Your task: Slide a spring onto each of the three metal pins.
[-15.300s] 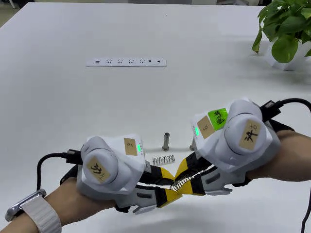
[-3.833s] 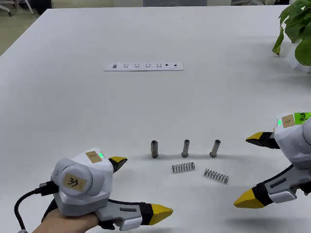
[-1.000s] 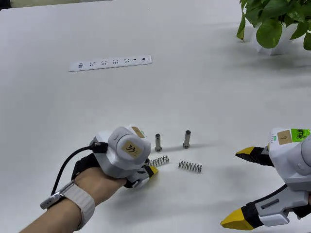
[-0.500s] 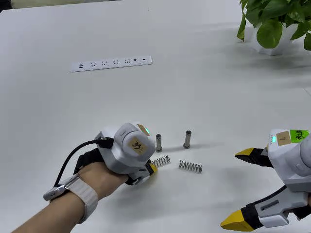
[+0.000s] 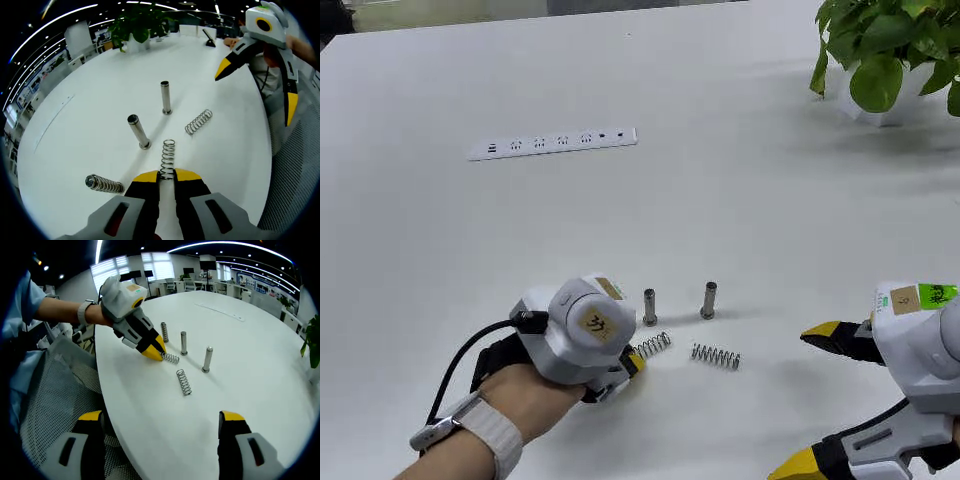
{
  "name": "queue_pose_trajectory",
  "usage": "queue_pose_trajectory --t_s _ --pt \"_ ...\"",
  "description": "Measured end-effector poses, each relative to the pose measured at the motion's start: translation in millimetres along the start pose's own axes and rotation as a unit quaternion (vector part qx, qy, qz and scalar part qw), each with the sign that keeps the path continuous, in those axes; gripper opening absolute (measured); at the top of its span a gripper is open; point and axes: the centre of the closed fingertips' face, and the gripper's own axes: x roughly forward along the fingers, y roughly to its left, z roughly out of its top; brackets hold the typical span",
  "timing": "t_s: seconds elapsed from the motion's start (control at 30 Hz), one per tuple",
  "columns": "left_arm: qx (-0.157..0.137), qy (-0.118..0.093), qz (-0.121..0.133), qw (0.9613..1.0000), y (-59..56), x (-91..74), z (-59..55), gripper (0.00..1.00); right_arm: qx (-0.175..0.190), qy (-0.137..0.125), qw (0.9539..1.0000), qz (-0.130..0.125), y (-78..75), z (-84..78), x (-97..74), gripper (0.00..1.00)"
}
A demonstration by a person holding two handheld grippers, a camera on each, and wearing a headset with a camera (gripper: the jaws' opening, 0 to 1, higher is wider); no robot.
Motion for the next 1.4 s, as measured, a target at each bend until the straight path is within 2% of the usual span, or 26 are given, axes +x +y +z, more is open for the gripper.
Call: queue_pose_trajectory --t_s 0.17,0.33,0.43,0.53,0.63,0.73,0.83,0.93,1.03,1.1,1.2,1.3,1.4 --pt "-0.014 -0.008 0.004 0.9999 -0.1 -3.3 -3.2 0.1 0.0 -0.002 1.0 0.001 3.3 0.9 1.0 0.96" --pt "-0.056 -0.024 -0.004 0.9981 -4.7 -8.6 -7.2 0.1 0.001 -0.003 1.0 0.003 6.6 1.8 2.1 0.95" --pt "-0.077 -0.04 0.0 0.9962 -4.8 -15.9 -9.5 0.1 0.005 -0.007 1.0 0.004 8.4 3.4 2.8 0.95" --pt "-0.08 -0.048 0.003 0.9956 -8.9 -23.4 -8.6 0.1 0.004 -0.006 1.0 0.006 10.3 3.0 4.1 0.95" --pt "-0.073 -0.07 0.002 0.9949 -14.0 -32.2 -5.8 0.1 0.003 -0.006 0.9999 0.01 12.6 4.0 5.9 0.94" --pt "-0.056 -0.079 0.006 0.9953 -15.9 -36.7 -7.5 0.1 0.002 -0.01 0.9999 0.012 14.9 7.3 7.1 0.94" --pt "-0.049 -0.093 0.003 0.9945 -18.6 -41.0 -8.1 0.1 0.006 -0.019 0.9997 0.015 17.2 12.3 8.1 0.92" --pt "-0.037 -0.108 -0.004 0.9934 -25.9 -46.2 -5.3 0.1 0.012 -0.032 0.9992 0.019 19.4 18.1 9.4 0.91" --pt "-0.015 -0.125 -0.022 0.9918 -32.8 -48.7 -3.7 0.1 0.016 -0.044 0.9986 0.025 22.8 25.9 11.3 0.9" --pt "0.002 -0.131 -0.039 0.9906 -42.9 -50.9 0.6 0.1 0.014 -0.048 0.9983 0.03 25.5 30.6 12.0 0.87" --pt "0.016 -0.143 -0.064 0.9876 -57.3 -54.1 6.6 0.09 0.01 -0.059 0.9976 0.036 28.7 40.9 12.6 0.84" --pt "0.025 -0.149 -0.083 0.9851 -66.6 -55.4 11.4 0.09 0.003 -0.07 0.9966 0.044 31.9 49.6 12.4 0.79" --pt "0.03 -0.155 -0.096 0.9828 -72.6 -56.9 15.8 0.09 -0.002 -0.073 0.9957 0.058 36.1 54.4 11.8 0.7"
